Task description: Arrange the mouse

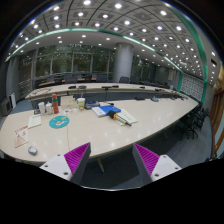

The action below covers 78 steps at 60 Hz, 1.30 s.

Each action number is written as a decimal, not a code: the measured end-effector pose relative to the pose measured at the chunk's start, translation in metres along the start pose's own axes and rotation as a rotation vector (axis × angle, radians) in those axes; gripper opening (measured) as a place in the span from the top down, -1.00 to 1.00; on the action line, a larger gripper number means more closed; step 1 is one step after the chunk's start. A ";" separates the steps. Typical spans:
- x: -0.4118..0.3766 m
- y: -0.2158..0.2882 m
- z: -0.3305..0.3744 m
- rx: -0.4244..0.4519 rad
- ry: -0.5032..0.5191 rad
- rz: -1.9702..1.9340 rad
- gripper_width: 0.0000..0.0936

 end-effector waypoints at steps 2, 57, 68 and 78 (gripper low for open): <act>0.000 -0.003 0.000 -0.006 -0.002 0.004 -0.83; -0.452 -0.194 -0.165 -0.232 0.439 0.172 -0.80; -0.494 -0.190 -0.200 -0.243 0.430 0.203 -0.80; -0.513 -0.179 -0.227 -0.237 0.410 0.224 -0.79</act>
Point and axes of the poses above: the point between the fingertips, and its own axes, seen from behind it with the camera up: x to the right, y up, z backward, against the way the camera looks, the point moved 3 cm from there along z, backward, against the way the camera looks, and after that the axes turned 6 degrees about y, right-handed, at the moved point
